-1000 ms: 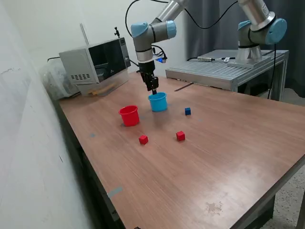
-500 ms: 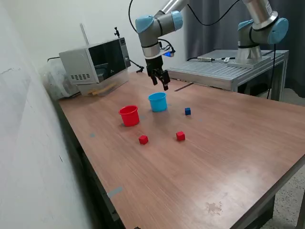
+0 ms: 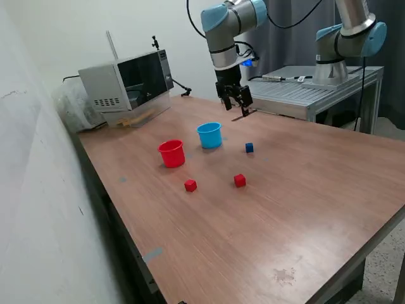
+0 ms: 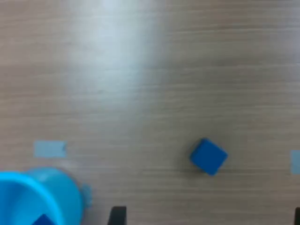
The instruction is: Place red objects in the red bin, and blue objects in the blue bin.
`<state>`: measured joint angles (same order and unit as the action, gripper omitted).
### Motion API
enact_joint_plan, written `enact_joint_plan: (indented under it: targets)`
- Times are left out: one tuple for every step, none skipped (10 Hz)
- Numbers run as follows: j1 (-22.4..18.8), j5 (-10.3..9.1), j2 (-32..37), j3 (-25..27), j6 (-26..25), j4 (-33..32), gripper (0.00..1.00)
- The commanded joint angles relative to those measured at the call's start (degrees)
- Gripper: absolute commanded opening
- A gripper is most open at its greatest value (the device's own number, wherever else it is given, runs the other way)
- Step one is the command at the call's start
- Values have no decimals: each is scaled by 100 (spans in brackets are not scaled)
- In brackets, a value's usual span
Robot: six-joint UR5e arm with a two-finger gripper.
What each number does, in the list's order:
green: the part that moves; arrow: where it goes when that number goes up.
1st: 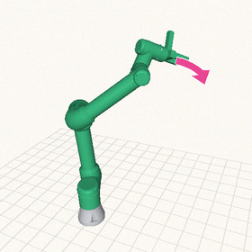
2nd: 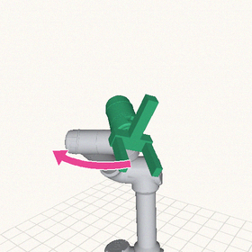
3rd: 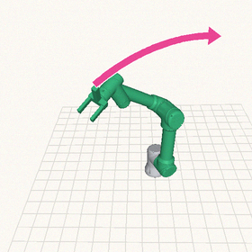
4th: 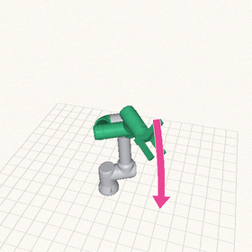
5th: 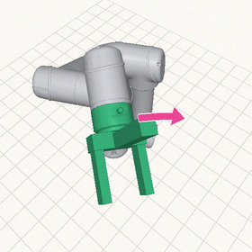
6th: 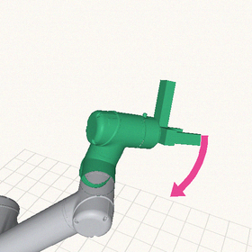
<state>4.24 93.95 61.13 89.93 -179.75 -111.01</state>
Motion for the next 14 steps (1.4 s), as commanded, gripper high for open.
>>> enact_joint_plan:
  targets:
    - [15,-453,13,164,-664,-61,100]
    - [146,-804,13,295,-1250,-340,100]
    - [330,-816,-13,436,-1665,-560,100]
    - [367,-817,-83,576,-1834,-710,100]
    - [367,-817,-180,621,-1862,-851,100]
    - [367,-825,-311,631,-1932,-887,100]
    - [367,-825,-399,683,-1950,-1061,100]
    - [341,-825,-453,692,-1959,-1115,100]
    - [298,-851,-497,675,-2003,-1125,100]
    - [288,-852,-549,666,-2003,-1125,100]
    - [288,-860,-645,666,-2003,-1133,100]
    - [280,-860,-733,666,-2003,-1220,100]
    - [271,-860,-795,666,-2003,-1256,100]
    - [271,-860,-831,657,-2003,-1265,100]
